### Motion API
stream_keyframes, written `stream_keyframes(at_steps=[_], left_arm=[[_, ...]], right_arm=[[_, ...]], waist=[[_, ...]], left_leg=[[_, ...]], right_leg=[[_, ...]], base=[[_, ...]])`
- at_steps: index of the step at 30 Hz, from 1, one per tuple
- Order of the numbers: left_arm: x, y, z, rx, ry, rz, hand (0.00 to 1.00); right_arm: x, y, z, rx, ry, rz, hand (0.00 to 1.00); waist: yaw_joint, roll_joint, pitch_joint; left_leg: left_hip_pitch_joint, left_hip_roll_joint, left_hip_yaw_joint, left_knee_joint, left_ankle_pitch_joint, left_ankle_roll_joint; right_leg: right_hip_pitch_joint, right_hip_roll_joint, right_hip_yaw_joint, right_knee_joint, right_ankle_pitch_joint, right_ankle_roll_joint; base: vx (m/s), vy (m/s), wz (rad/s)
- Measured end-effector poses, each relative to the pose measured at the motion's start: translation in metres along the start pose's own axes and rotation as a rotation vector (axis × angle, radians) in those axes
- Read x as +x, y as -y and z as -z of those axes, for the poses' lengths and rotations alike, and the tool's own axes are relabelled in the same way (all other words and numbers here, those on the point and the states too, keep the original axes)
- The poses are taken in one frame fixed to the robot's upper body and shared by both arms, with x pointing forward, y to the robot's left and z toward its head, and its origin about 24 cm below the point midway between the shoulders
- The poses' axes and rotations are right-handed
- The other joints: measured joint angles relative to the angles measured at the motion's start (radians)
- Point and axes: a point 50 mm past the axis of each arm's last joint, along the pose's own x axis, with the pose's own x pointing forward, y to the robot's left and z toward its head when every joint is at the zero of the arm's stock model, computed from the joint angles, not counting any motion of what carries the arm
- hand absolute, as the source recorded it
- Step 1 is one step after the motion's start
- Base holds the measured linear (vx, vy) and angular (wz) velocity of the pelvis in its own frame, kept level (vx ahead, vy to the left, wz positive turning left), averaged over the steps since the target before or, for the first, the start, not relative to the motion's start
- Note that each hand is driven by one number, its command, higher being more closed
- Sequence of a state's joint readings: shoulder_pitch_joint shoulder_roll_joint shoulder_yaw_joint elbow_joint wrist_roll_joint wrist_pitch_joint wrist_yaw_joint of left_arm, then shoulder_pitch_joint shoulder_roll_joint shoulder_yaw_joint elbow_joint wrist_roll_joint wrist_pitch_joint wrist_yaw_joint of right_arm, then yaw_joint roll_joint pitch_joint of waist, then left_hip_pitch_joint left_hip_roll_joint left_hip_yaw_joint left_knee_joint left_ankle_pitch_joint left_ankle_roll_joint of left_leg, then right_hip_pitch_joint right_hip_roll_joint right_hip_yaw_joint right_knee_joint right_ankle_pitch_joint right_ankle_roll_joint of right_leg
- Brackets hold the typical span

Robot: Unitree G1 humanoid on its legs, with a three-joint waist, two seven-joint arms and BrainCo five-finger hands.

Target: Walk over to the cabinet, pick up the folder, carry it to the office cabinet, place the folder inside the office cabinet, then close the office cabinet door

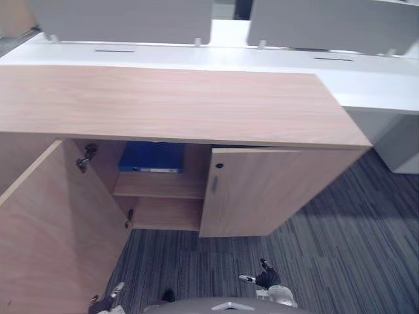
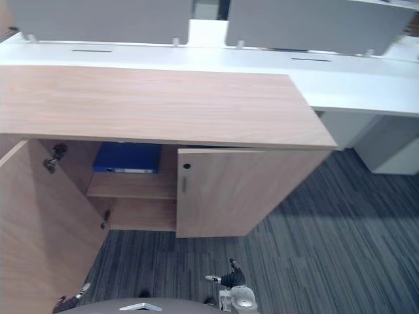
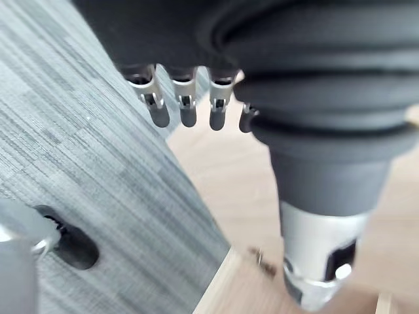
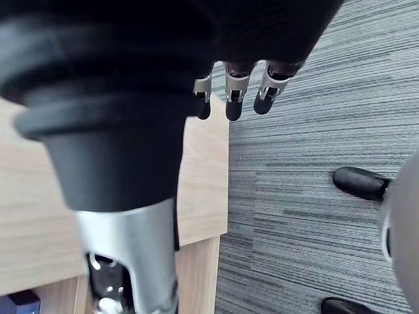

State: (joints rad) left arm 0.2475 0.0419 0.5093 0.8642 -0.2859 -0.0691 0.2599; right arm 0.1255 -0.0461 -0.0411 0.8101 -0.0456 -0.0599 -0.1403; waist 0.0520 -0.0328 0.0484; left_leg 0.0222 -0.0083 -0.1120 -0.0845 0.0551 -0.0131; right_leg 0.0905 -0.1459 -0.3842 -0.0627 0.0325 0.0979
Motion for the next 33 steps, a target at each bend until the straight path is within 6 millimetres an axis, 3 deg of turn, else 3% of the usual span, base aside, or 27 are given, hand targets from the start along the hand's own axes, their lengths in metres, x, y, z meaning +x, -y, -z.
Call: stream_keyframes(at_steps=[2, 3, 6, 7, 8, 9, 10, 11, 12, 14, 18, 22, 29, 33], left_arm=[[0.001, -0.003, -0.010, -0.053, 0.041, -0.023, 0.00], [0.000, -0.002, -0.015, -0.065, 0.067, -0.022, 0.00], [-0.001, 0.008, -0.040, -0.103, 0.166, 0.013, 0.00], [-0.003, 0.013, -0.056, -0.130, 0.224, 0.025, 0.00], [-0.003, 0.012, -0.057, -0.132, 0.232, 0.023, 0.00], [-0.004, 0.016, -0.066, -0.143, 0.264, 0.028, 0.00], [-0.007, 0.023, -0.075, -0.162, 0.297, 0.050, 0.00], [-0.008, 0.024, -0.076, -0.164, 0.305, 0.053, 0.00], [-0.009, 0.024, -0.082, -0.167, 0.331, 0.057, 0.00], [-0.010, 0.022, -0.086, -0.158, 0.358, 0.055, 0.00], [-0.009, 0.025, -0.086, -0.094, 0.366, 0.070, 0.00], [-0.009, 0.021, -0.089, -0.072, 0.384, 0.059, 0.00], [-0.014, -0.002, -0.140, -0.045, 0.583, 0.019, 0.00], [-0.014, -0.016, -0.155, -0.058, 0.632, -0.024, 0.00]], right_arm=[[0.003, -0.001, -0.009, 0.000, 0.026, 0.003, 0.00], [0.003, -0.001, -0.012, 0.000, 0.038, 0.008, 0.00], [0.006, -0.004, -0.030, -0.007, 0.103, -0.001, 0.00], [0.007, -0.006, -0.044, 0.000, 0.153, -0.001, 0.00], [0.007, -0.006, -0.045, 0.001, 0.159, -0.002, 0.00], [0.007, -0.006, -0.051, 0.003, 0.177, 0.000, 0.00], [0.007, -0.005, -0.057, 0.005, 0.201, 0.004, 0.00], [0.007, -0.002, -0.062, 0.006, 0.222, 0.011, 0.00], [0.008, 0.001, -0.068, 0.024, 0.238, 0.025, 0.00], [0.005, -0.002, -0.069, 0.046, 0.250, 0.022, 0.00], [0.009, -0.003, -0.072, 0.054, 0.240, 0.023, 0.00], [0.013, 0.001, -0.058, 0.047, 0.172, 0.036, 0.00], [0.017, 0.008, -0.056, 0.020, 0.153, 0.045, 0.00], [0.018, 0.011, -0.047, 0.005, 0.111, 0.049, 0.00]], waist=[[0.013, -0.007, 0.015], [0.020, 0.005, 0.030], [0.050, 0.001, 0.051], [0.055, 0.001, 0.055], [0.054, 0.002, 0.056], [0.051, -0.008, 0.055], [0.048, -0.003, 0.065], [0.050, 0.014, 0.072], [0.043, 0.009, 0.084], [0.034, -0.001, 0.075], [0.031, -0.011, 0.052], [0.028, -0.012, 0.052], [0.027, -0.001, 0.058], [0.028, 0.007, 0.064]], left_leg=[[-0.006, -0.003, -0.036, 0.000, 0.008, -0.002], [-0.014, -0.005, -0.057, 0.001, 0.013, -0.004], [-0.073, -0.015, -0.078, 0.025, 0.028, -0.008], [-0.142, -0.005, 0.016, 0.064, -0.025, 0.004], [-0.152, 0.004, 0.052, 0.070, -0.038, 0.006], [-0.163, 0.029, 0.188, 0.073, -0.070, 0.014], [-0.192, 0.067, 0.308, 0.191, -0.074, 0.038], [-0.196, 0.090, 0.354, 0.244, -0.084, 0.022], [-0.189, 0.073, 0.354, 0.280, -0.097, 0.012], [-0.141, 0.049, 0.330, 0.216, -0.080, 0.010], [-0.056, 0.023, 0.308, 0.018, 0.017, 0.004], [-0.016, 0.028, 0.301, 0.006, 0.023, 0.001], [0.008, 0.062, 0.313, -0.004, 0.032, -0.015], [0.021, 0.068, 0.319, -0.004, 0.032, -0.024]], right_leg=[[0.010, -0.005, -0.043, 0.022, -0.016, 0.000], [0.011, -0.008, -0.069, 0.034, -0.027, 0.000], [-0.042, -0.043, -0.136, 0.149, -0.092, 0.003], [-0.088, -0.067, -0.178, 0.209, -0.116, 0.007], [-0.094, -0.069, -0.185, 0.215, -0.116, 0.009], [-0.098, -0.097, -0.213, 0.213, -0.115, 0.007], [-0.097, -0.130, -0.247, 0.251, -0.131, 0.014], [-0.087, -0.126, -0.256, 0.280, -0.151, 0.025], [-0.072, -0.147, -0.254, 0.322, -0.183, 0.020], [-0.028, -0.146, -0.256, 0.283, -0.188, 0.011], [-0.009, -0.109, -0.221, 0.207, -0.164, 0.007], [0.035, -0.089, -0.154, 0.179, -0.153, 0.003], [0.049, -0.051, -0.109, 0.148, -0.137, -0.008], [0.057, -0.043, -0.080, 0.135, -0.132, -0.004]], base=[[0.03, -0.035, 0.67], [0.01, -0.043, 0.97], [-0.03, 0.001, 0.76], [-0.07, 0.050, 0.61], [-0.05, 0.046, 0.84], [0.05, 0.058, 0.82], [0.09, 0.082, 0.87], [0.13, 0.102, 0.69], [0.07, 0.075, 0.47], [0.05, 0.054, 0.44], [0.02, -0.002, 0.09], [0.02, -0.030, 0.04], [-0.06, -0.047, -0.14], [-0.11, 0.001, -0.13]])
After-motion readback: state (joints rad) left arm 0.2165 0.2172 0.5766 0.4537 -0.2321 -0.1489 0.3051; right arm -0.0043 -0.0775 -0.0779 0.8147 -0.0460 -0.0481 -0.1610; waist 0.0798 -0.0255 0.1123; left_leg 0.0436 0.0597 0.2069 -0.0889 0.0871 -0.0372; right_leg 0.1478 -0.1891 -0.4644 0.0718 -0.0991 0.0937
